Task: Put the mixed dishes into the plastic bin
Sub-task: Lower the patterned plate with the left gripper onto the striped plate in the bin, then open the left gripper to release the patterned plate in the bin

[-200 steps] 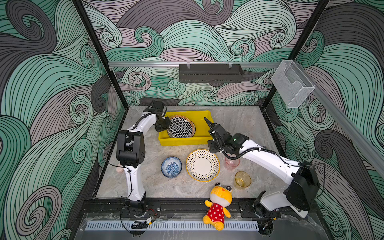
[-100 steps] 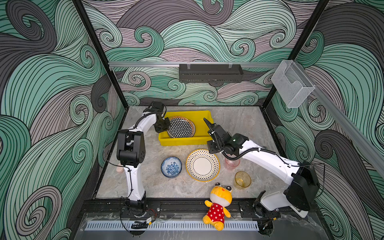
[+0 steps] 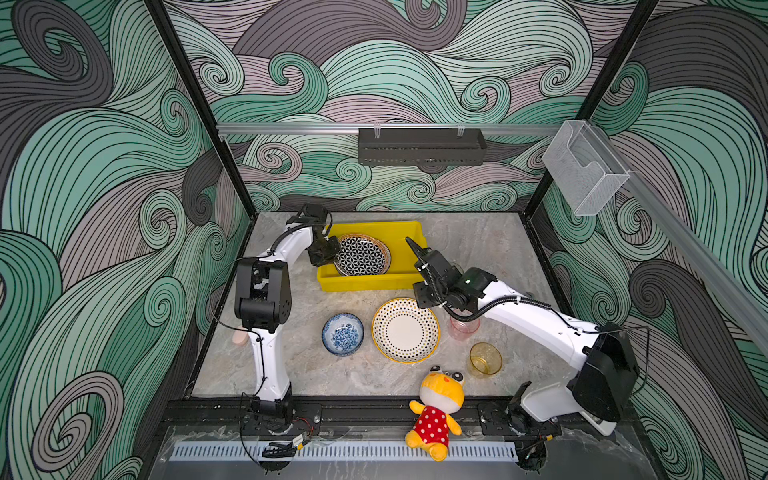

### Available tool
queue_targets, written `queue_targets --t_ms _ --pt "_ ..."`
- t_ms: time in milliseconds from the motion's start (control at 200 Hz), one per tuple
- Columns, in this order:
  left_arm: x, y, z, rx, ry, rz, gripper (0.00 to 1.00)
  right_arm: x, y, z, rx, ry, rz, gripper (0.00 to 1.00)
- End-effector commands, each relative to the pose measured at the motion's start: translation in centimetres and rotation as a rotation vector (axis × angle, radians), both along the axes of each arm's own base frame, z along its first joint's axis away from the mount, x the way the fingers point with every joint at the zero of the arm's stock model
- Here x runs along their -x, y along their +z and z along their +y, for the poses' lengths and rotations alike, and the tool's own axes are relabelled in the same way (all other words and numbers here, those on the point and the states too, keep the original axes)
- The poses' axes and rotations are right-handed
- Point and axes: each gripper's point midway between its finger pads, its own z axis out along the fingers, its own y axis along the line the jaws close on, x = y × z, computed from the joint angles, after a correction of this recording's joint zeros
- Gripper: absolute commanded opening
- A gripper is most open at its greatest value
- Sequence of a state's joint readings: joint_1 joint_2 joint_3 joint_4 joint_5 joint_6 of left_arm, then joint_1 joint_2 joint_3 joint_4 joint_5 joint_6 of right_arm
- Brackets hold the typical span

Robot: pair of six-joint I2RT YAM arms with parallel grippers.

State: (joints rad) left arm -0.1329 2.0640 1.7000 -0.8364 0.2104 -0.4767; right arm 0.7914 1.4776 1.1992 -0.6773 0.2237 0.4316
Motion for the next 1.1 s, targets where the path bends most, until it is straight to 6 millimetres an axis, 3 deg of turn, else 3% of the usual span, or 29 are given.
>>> queue_targets --t_ms 0,1096 --pt "1.1 -1.3 0.5 -0.037 -0.011 0.083 0.08 0.4 0.1 0.2 -0.01 -0.011 0.014 0.57" --pt "1.1 -2.6 -0.5 -0.026 -0.004 0.105 0.17 1.4 -0.8 -0.5 -0.001 -0.025 0.025 0.57"
